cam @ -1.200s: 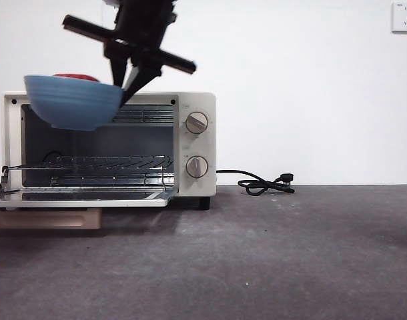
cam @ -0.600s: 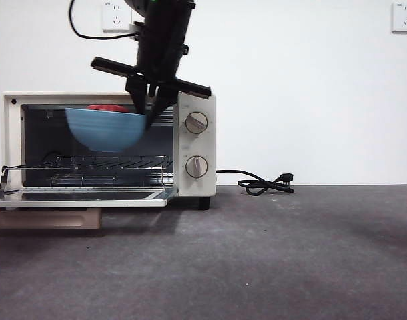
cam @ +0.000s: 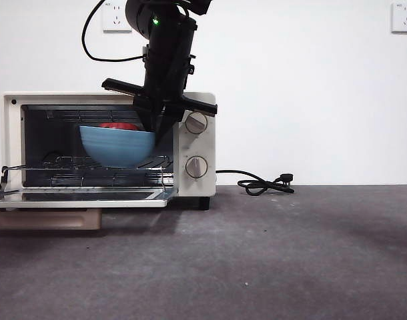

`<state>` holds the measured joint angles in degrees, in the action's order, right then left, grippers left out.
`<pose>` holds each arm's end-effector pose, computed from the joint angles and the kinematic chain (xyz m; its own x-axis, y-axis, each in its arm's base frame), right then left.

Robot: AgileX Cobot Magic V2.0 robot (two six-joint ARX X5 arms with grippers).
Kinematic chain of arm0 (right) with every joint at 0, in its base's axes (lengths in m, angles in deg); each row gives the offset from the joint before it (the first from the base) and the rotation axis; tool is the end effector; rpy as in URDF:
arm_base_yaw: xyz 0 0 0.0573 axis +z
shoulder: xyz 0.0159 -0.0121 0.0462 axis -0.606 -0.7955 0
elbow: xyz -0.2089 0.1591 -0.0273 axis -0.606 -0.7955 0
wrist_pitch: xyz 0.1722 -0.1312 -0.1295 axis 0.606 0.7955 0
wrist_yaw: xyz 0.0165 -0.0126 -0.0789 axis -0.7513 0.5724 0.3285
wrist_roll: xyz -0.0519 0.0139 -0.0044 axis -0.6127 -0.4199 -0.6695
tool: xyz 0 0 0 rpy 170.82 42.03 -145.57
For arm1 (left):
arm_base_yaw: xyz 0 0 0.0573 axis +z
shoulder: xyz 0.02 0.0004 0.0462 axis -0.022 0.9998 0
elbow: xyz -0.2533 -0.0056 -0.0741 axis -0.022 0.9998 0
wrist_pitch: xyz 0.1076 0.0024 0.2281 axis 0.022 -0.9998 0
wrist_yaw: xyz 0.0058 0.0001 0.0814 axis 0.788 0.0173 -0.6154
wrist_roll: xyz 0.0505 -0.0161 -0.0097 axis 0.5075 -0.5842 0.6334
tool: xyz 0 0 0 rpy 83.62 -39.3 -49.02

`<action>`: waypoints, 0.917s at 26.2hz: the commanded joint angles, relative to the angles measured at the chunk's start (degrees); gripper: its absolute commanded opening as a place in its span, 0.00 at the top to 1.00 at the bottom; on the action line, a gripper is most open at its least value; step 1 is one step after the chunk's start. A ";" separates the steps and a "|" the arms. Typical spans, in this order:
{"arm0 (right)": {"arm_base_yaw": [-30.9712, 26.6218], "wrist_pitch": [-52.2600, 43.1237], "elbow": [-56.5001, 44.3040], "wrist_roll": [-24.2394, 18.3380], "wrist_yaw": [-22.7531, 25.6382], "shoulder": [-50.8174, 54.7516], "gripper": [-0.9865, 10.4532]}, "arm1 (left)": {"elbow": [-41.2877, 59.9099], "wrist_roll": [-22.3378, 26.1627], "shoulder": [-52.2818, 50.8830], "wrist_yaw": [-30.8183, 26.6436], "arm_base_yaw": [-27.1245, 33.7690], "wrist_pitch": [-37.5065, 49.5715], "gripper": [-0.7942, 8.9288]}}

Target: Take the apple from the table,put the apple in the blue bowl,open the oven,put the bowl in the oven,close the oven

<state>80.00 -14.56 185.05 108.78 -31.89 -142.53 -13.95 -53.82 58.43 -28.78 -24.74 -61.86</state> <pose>0.3850 0.3463 0.2601 0.5921 0.2410 -0.7690 -0.1139 0.9697 0.2162 0.1058 -0.0503 0.2897 0.4764 -0.3539 -0.8049 0.3654 0.9123 -0.1849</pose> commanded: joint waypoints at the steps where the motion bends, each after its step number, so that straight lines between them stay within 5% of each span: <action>1: 0.39 -2.16 0.24 1.73 1.16 -1.44 0.92 | 0.24 0.22 -0.15 0.13 -0.13 0.02 0.92; 14: 0.39 -2.51 0.24 2.58 2.10 -1.44 0.90 | 0.24 0.24 -0.15 0.13 -0.13 0.02 0.92; 19: 0.39 -2.12 0.24 2.60 2.29 -1.42 0.73 | 0.24 0.24 -0.15 0.13 -0.13 0.07 0.92; 24: 0.39 -2.12 0.26 2.54 2.51 -1.42 0.72 | 0.24 0.26 -0.15 0.13 -0.13 0.07 0.92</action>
<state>80.15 -16.51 185.05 110.88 -29.66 -142.70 -13.95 -53.82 58.43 -28.78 -24.72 -61.86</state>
